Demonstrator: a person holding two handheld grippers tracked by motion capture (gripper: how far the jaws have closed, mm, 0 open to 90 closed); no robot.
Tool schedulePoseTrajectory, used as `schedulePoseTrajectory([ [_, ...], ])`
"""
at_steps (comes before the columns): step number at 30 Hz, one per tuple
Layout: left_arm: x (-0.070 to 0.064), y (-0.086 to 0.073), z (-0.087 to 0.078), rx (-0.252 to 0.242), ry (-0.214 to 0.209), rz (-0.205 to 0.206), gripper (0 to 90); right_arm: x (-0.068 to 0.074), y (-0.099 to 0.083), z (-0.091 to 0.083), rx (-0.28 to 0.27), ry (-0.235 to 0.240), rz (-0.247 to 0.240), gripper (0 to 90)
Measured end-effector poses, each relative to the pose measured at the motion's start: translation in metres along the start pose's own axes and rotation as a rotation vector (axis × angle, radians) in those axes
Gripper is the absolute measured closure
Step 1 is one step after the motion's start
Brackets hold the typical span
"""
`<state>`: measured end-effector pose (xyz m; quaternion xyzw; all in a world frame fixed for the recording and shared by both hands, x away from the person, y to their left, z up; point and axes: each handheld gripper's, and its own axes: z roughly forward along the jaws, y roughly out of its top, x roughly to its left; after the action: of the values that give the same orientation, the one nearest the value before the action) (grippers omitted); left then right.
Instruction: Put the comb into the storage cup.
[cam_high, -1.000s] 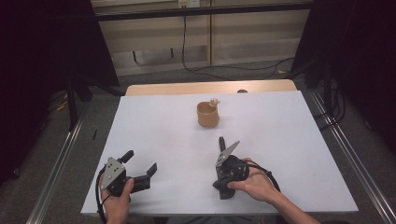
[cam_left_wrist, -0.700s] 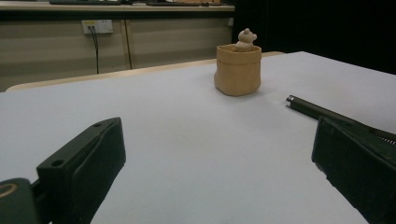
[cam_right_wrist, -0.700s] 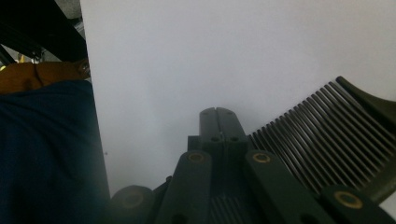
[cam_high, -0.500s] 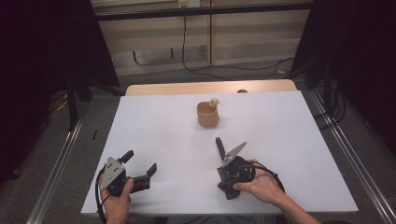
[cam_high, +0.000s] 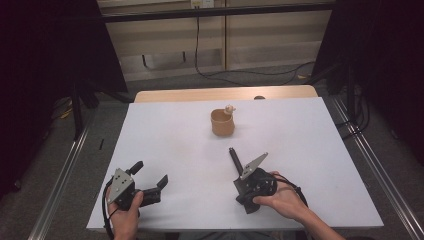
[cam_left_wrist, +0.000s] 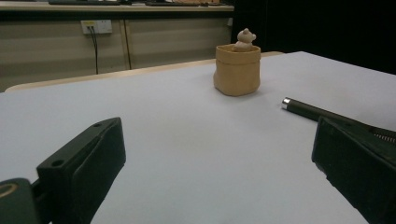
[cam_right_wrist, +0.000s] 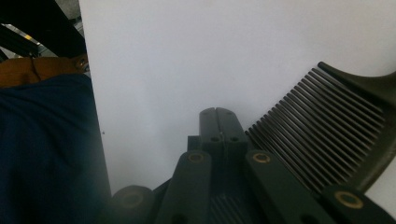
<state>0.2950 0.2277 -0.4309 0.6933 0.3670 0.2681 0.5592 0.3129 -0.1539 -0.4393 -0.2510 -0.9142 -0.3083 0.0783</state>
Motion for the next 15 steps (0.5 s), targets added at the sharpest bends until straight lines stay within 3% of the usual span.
schedulePoseTrajectory([
  [6,0.000,0.000,0.000,-0.006,0.003,-0.005,2.9,0.000,-0.001,0.000,-0.018,0.003,-0.027,90.0],
  [12,0.001,0.000,-0.001,-0.008,0.005,-0.006,2.9,0.001,0.001,-0.011,-0.124,0.025,-0.037,88.1],
  [15,0.001,0.000,-0.001,-0.008,0.004,-0.006,2.9,0.001,0.003,-0.020,-0.175,-0.003,-0.045,86.2],
])
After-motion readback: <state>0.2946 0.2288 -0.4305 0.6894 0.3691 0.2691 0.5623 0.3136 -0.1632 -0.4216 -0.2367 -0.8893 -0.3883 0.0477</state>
